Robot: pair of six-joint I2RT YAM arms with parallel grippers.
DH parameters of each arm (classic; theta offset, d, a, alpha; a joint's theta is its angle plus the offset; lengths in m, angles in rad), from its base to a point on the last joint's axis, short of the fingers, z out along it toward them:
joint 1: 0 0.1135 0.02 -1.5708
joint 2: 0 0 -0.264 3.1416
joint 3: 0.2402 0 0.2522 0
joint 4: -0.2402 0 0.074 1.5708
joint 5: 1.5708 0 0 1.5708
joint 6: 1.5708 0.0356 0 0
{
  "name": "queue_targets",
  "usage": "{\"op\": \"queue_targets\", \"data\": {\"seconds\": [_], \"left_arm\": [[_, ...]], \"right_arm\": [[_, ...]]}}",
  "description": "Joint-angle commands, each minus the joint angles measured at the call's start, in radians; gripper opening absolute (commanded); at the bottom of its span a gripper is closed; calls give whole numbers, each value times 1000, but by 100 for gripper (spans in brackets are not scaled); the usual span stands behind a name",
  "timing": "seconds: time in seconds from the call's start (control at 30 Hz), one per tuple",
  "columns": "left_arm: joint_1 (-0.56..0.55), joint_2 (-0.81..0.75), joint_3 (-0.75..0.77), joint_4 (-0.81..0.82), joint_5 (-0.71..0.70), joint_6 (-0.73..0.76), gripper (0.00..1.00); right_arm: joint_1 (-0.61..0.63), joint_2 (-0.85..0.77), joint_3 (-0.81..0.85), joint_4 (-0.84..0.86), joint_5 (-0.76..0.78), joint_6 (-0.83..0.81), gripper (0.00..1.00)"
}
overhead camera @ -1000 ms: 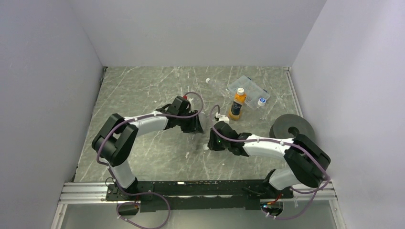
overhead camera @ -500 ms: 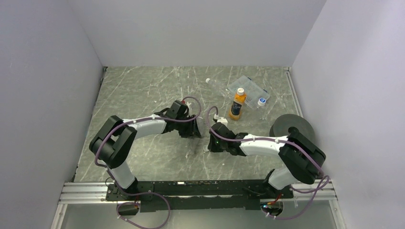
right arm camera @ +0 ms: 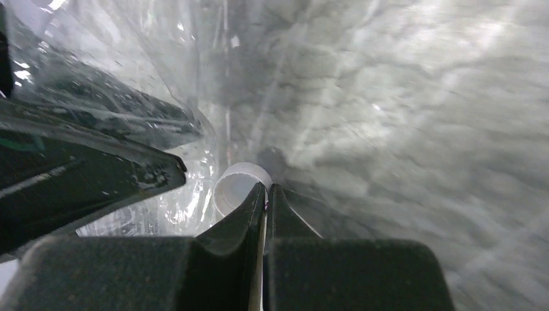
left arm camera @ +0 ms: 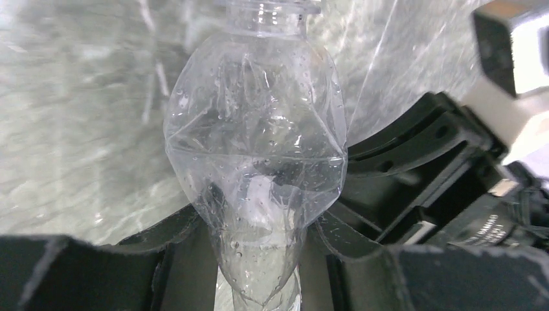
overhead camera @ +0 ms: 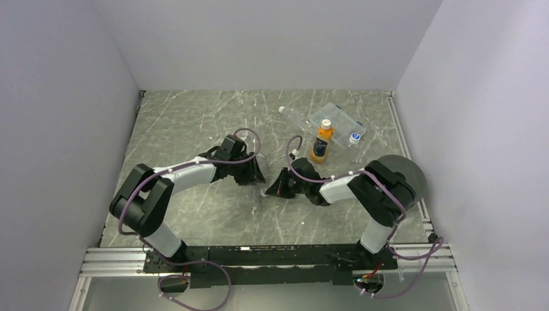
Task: Screw on the bottle caps
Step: Adjust the bottle cap at the center of the board.
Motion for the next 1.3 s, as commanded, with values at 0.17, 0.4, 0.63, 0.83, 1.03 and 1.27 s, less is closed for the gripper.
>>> {"op": "queue_targets", "data": {"seconds": [0.17, 0.4, 0.63, 0.83, 1.03, 1.27], "left_arm": [[54, -101, -84, 41, -83, -194, 0], [98, -170, -122, -28, -161, -137, 0], [52, -140, -177, 61, -157, -247, 0], [22, -180, -207, 74, -227, -341, 0], [15, -187, -175, 49, -249, -335, 0], [12, -167, -161, 63, -225, -332, 0]], "right_arm": [[10, 157, 56, 207, -108, 156, 0], [6, 170, 38, 230, -106, 177, 0], [19, 190, 63, 247, -109, 196, 0], [27, 190, 82, 224, -102, 197, 4], [44, 165, 142, 39, -46, 132, 24], [48, 167, 173, -62, -27, 107, 35]]}}
